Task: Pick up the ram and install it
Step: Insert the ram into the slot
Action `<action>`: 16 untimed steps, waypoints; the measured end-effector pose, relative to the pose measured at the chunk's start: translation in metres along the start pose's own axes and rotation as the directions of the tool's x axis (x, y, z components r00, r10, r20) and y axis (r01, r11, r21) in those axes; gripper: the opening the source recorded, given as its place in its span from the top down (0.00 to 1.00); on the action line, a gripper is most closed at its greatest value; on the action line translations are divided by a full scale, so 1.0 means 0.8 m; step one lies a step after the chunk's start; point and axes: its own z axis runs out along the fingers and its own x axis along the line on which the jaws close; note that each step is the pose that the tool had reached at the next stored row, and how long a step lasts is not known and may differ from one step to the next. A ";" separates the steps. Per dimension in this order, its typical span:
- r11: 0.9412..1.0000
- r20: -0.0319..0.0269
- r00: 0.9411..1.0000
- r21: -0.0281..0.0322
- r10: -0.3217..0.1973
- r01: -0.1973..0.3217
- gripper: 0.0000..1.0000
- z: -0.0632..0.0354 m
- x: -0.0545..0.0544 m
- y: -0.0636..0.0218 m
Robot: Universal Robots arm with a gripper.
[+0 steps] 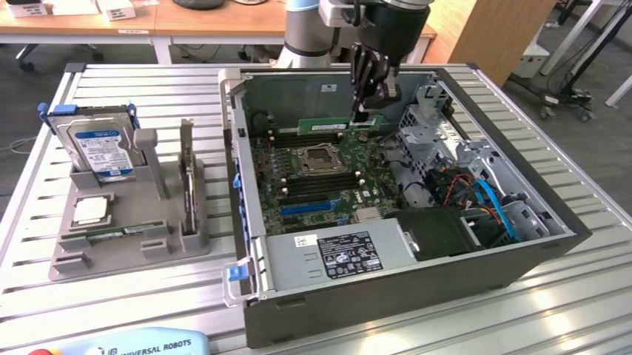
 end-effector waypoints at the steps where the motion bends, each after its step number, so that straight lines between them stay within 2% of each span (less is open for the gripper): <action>1: 1.000 0.000 1.000 0.001 0.000 0.000 0.89 0.001 0.000 0.000; 9: 1.000 0.000 1.000 0.011 0.000 0.000 0.89 0.018 0.001 0.000; 16: 1.000 0.000 1.000 0.014 0.000 0.000 0.89 0.031 0.001 -0.001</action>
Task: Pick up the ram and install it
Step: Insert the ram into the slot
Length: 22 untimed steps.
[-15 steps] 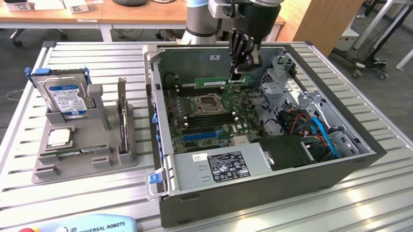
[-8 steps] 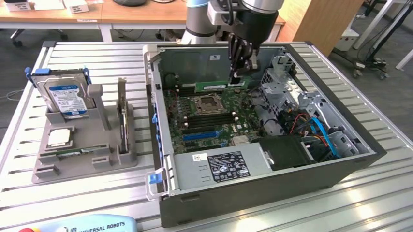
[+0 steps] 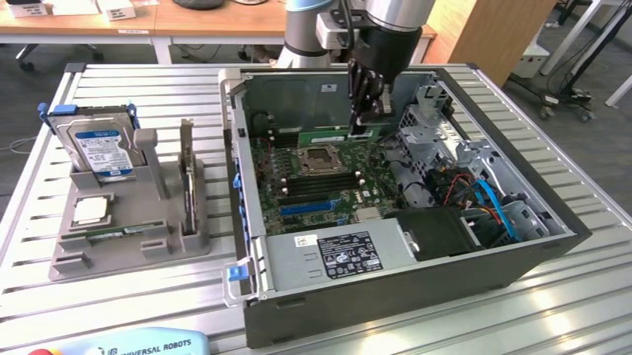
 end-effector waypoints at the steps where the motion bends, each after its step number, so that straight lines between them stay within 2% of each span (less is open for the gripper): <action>1: 1.000 0.000 1.000 0.000 0.000 0.000 0.89 0.001 0.000 0.000; 17: 1.000 0.000 1.000 0.000 0.000 0.000 0.89 0.002 0.006 0.000; 22: 1.000 0.000 1.000 0.001 0.000 0.000 0.89 0.008 0.006 0.000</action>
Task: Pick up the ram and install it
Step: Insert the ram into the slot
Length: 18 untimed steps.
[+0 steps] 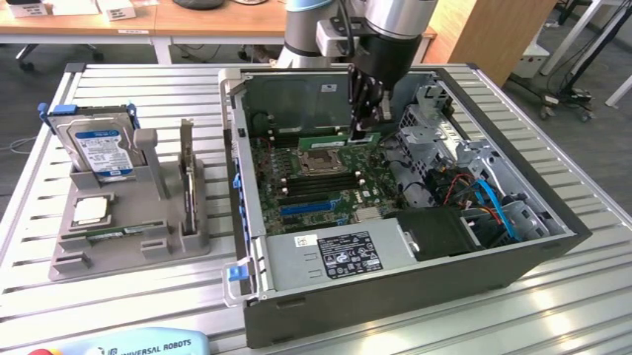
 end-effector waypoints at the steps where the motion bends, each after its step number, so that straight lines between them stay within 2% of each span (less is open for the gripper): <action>1: 1.000 0.000 1.000 0.000 0.000 0.000 0.89 0.002 0.000 0.000; 18: 1.000 0.000 1.000 0.000 0.000 0.000 0.89 0.030 0.001 0.000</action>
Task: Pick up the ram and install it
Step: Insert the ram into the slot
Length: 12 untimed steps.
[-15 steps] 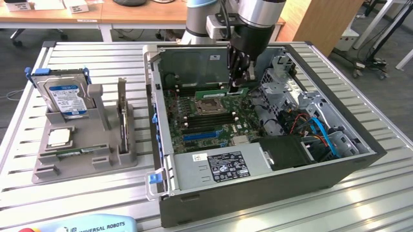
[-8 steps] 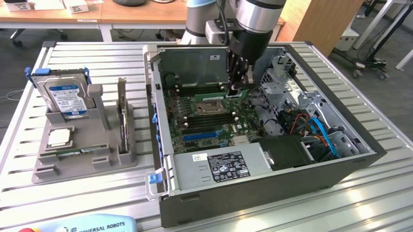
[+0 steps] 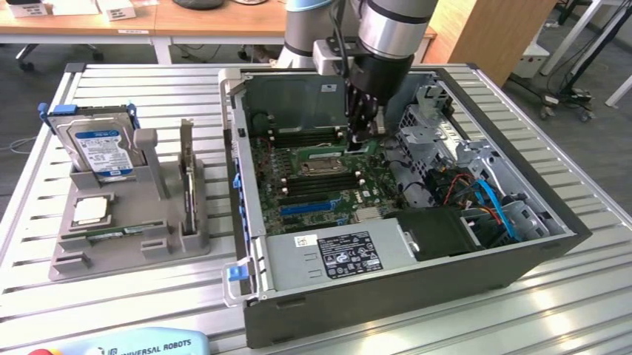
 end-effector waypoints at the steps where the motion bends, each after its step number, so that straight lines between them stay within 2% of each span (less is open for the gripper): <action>1: 1.000 0.000 1.000 0.000 0.000 0.000 0.89 0.001 0.000 0.000; 12: 1.000 0.000 1.000 0.000 0.000 0.000 0.89 0.002 0.003 0.000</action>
